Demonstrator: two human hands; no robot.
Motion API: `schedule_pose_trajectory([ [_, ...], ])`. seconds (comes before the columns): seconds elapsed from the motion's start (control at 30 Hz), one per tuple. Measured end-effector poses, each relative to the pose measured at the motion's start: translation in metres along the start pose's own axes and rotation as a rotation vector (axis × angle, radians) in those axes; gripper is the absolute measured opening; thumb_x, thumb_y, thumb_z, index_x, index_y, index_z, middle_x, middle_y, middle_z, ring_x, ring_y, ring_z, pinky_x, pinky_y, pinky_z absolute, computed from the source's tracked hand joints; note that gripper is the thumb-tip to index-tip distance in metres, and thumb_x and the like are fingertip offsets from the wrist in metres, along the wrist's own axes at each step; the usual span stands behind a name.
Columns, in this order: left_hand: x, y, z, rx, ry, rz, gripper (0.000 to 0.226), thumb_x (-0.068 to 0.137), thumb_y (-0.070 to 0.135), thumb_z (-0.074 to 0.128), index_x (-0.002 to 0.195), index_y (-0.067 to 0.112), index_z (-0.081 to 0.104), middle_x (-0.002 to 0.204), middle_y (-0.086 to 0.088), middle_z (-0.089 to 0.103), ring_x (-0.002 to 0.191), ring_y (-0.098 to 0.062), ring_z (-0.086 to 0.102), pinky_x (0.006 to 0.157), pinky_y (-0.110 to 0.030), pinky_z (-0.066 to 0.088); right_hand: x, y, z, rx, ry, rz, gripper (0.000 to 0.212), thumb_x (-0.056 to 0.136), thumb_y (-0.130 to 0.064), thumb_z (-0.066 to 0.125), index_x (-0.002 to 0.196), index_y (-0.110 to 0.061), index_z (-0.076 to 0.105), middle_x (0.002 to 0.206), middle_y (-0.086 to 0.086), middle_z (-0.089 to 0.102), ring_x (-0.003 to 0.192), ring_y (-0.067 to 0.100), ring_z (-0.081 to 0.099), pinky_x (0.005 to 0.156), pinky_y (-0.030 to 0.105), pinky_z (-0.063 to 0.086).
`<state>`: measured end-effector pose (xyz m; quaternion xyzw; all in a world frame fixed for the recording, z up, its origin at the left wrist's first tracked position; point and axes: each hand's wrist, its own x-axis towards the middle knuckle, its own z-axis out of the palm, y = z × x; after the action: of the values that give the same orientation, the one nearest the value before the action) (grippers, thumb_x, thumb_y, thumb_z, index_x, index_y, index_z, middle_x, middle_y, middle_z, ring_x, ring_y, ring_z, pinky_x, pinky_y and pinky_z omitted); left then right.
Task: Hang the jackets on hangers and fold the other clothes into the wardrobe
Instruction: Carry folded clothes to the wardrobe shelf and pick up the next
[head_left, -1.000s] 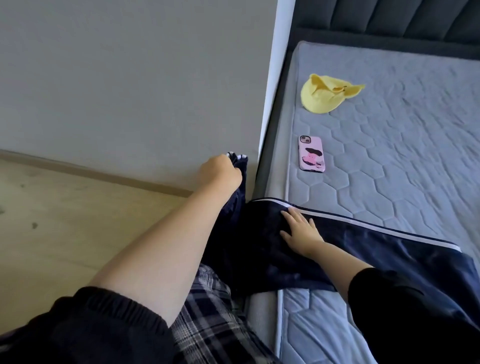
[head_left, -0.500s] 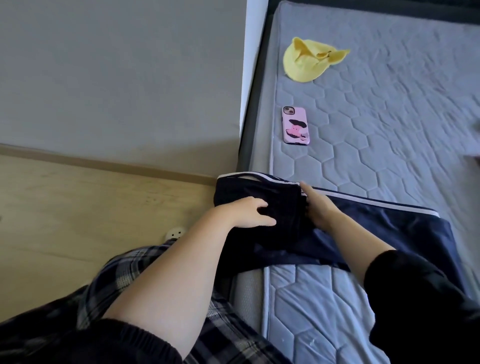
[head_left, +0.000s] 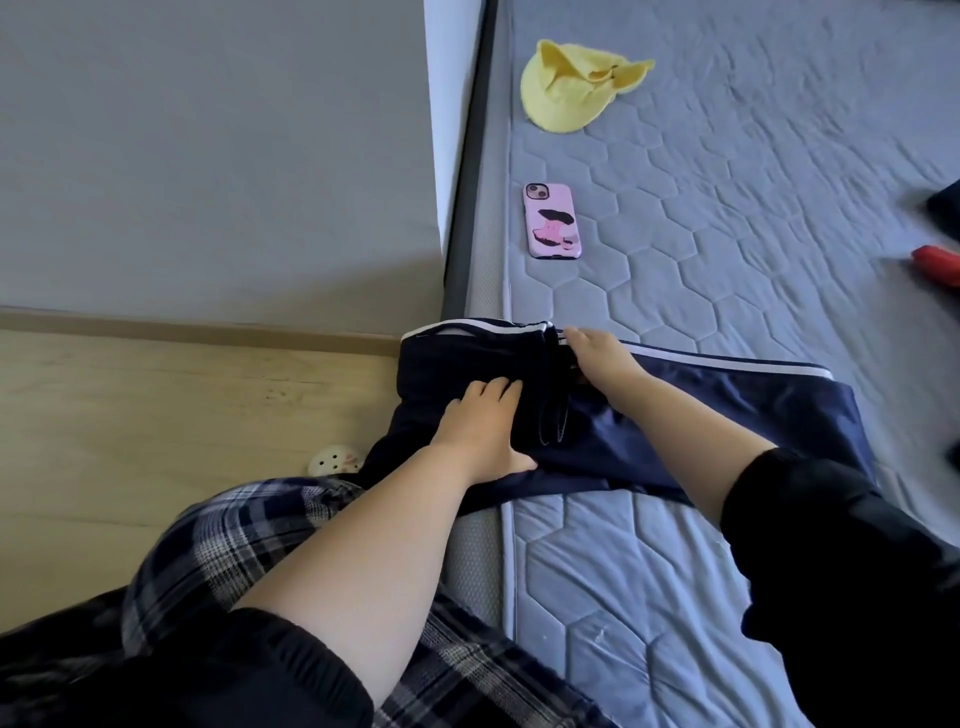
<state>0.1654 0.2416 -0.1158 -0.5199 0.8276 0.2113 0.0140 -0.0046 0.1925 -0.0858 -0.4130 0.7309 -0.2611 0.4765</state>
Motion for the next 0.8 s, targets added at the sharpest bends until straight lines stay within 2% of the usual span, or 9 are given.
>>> schedule_pose_trajectory([
  [0.03, 0.002, 0.000, 0.000, -0.031, 0.004, -0.006, 0.100, 0.071, 0.059, 0.070, 0.149, 0.018, 0.022, 0.150, 0.001, 0.028, 0.134, -0.026, 0.028, 0.104, -0.048, 0.039, 0.002, 0.003, -0.004, -0.090, 0.044, -0.018, 0.038, 0.098, -0.033, 0.035, 0.085, -0.006, 0.058, 0.087, 0.017, 0.060, 0.079, 0.031, 0.060, 0.073, 0.041, 0.051],
  [0.13, 0.004, -0.002, -0.005, -0.105, -0.056, -0.027, 0.101, 0.072, 0.065, 0.066, 0.150, 0.020, 0.020, 0.152, 0.002, 0.025, 0.139, -0.025, 0.022, 0.106, -0.048, 0.036, -0.006, 0.013, -0.007, 0.085, -0.068, 0.104, 0.042, 0.097, -0.045, 0.043, 0.093, -0.006, 0.057, 0.082, 0.016, 0.061, 0.064, 0.027, 0.059, 0.054, 0.032, 0.050],
  [0.23, 0.004, -0.001, -0.006, -0.106, -0.075, -0.031, 0.104, 0.072, 0.064, 0.067, 0.151, 0.021, 0.014, 0.153, 0.001, 0.023, 0.139, -0.025, 0.021, 0.107, -0.047, 0.036, -0.013, 0.020, 0.000, 0.274, -0.230, 0.142, 0.050, 0.093, -0.051, 0.053, 0.109, -0.006, 0.063, 0.096, 0.013, 0.068, 0.078, 0.025, 0.065, 0.061, 0.030, 0.052],
  [0.33, 0.005, -0.001, -0.005, -0.233, 0.033, -0.084, 0.101, 0.068, 0.054, 0.073, 0.149, 0.023, 0.021, 0.145, 0.000, 0.037, 0.132, -0.025, 0.035, 0.102, -0.046, 0.041, -0.011, 0.012, 0.005, 0.443, -0.294, 0.090, 0.049, 0.097, -0.050, 0.045, 0.113, -0.007, 0.063, 0.095, 0.011, 0.067, 0.076, 0.021, 0.063, 0.063, 0.027, 0.052],
  [0.47, 0.006, -0.005, -0.025, -0.675, 0.281, -0.258, 0.056, 0.077, 0.025, 0.071, 0.130, 0.027, 0.052, 0.116, 0.002, 0.066, 0.112, -0.021, 0.058, 0.087, -0.024, 0.044, -0.006, -0.006, 0.011, 0.467, -0.458, 0.026, 0.056, 0.101, -0.053, 0.020, 0.113, -0.015, 0.059, 0.086, 0.003, 0.070, 0.075, 0.015, 0.064, 0.073, 0.031, 0.045],
  [0.57, 0.003, -0.016, -0.050, -0.931, 0.524, -0.560, 0.024, 0.085, 0.009, 0.059, 0.108, 0.013, 0.065, 0.088, -0.002, 0.063, 0.091, -0.026, 0.060, 0.066, -0.019, 0.036, -0.006, -0.021, 0.023, 0.389, -0.435, -0.041, 0.051, 0.102, -0.049, 0.022, 0.121, -0.016, 0.056, 0.099, 0.004, 0.070, 0.089, 0.017, 0.065, 0.076, 0.032, 0.044],
  [0.67, -0.005, -0.049, -0.073, -1.289, 0.754, -0.872, 0.021, 0.087, 0.012, 0.057, 0.107, 0.005, 0.059, 0.091, -0.004, 0.057, 0.083, -0.024, 0.054, 0.069, -0.027, 0.039, -0.009, -0.024, 0.047, 0.006, -0.316, -0.168, 0.039, 0.098, -0.042, 0.045, 0.111, -0.010, 0.062, 0.094, 0.004, 0.070, 0.083, 0.017, 0.063, 0.073, 0.031, 0.046],
  [0.73, -0.014, -0.074, -0.084, -1.418, 0.885, -0.961, 0.028, 0.087, 0.014, 0.058, 0.114, 0.006, 0.055, 0.099, -0.002, 0.055, 0.087, -0.022, 0.053, 0.073, -0.030, 0.041, -0.015, -0.011, 0.063, -0.440, -0.338, -0.345, 0.041, 0.086, -0.047, 0.063, 0.110, -0.014, 0.063, 0.103, 0.001, 0.065, 0.094, 0.016, 0.059, 0.085, 0.032, 0.046],
  [0.8, -0.026, -0.096, -0.093, -1.511, 1.026, -0.988, 0.029, 0.086, 0.011, 0.058, 0.115, 0.005, 0.057, 0.102, -0.003, 0.059, 0.090, -0.023, 0.057, 0.074, -0.031, 0.045, -0.025, 0.003, 0.075, -0.990, -0.357, -0.562, 0.057, 0.075, -0.049, 0.071, 0.121, -0.019, 0.058, 0.116, 0.001, 0.054, 0.109, 0.020, 0.049, 0.093, 0.035, 0.043],
])
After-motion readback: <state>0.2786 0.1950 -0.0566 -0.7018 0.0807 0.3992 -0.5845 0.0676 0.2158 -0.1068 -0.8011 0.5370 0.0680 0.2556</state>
